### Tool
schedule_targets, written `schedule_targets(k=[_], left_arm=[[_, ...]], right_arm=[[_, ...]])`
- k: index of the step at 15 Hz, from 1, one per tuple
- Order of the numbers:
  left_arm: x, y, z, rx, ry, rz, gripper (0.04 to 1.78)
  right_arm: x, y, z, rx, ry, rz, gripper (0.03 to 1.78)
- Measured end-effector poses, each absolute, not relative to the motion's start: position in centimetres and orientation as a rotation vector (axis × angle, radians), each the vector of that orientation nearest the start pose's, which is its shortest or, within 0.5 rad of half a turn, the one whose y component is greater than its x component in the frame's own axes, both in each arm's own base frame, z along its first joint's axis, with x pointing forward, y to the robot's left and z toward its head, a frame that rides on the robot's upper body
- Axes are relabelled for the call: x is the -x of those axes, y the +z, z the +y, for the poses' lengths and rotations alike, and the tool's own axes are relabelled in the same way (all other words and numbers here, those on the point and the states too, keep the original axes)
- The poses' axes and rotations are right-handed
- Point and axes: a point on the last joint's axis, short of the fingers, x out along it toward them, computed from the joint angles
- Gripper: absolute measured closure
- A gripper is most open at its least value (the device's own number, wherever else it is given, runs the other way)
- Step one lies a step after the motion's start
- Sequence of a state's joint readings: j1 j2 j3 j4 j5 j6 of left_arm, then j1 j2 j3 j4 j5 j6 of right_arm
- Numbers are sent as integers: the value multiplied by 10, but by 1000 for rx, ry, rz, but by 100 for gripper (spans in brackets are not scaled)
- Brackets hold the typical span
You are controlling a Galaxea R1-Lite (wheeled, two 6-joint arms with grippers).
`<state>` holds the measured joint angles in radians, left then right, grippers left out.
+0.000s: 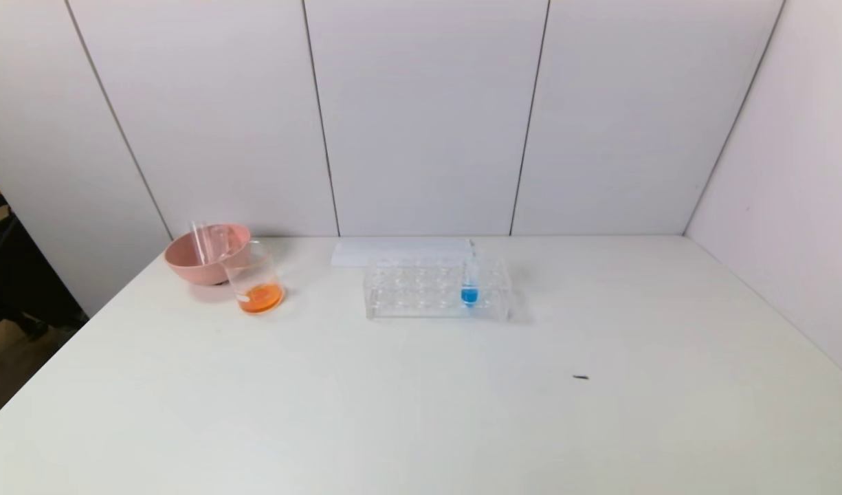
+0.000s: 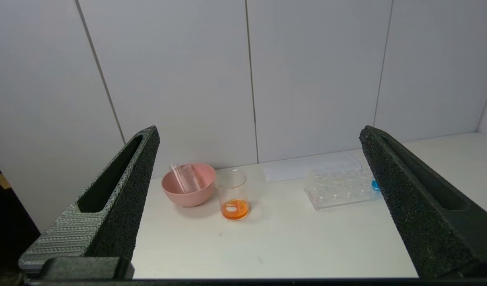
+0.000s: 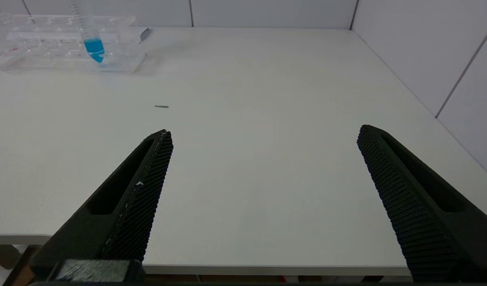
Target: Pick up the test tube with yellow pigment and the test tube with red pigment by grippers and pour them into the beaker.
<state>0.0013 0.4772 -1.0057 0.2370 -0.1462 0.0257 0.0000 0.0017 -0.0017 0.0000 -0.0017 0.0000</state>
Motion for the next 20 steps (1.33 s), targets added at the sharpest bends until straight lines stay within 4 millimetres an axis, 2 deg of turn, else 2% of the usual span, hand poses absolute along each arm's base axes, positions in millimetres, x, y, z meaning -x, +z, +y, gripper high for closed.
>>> schedule_targets(k=[5, 12, 16, 20], left_arm=[[82, 301, -1, -45, -167, -338, 6], [109, 258, -4, -105, -114, -418, 6], [118, 230, -5, -128, -136, -444, 6], [113, 213, -4, -150, -130, -468, 6]], right_arm=[[23, 76, 0, 0, -2, 0, 11], [23, 76, 0, 0, -2, 0, 11], [23, 76, 0, -1, -2, 0, 11], [23, 76, 0, -1, -2, 0, 11]])
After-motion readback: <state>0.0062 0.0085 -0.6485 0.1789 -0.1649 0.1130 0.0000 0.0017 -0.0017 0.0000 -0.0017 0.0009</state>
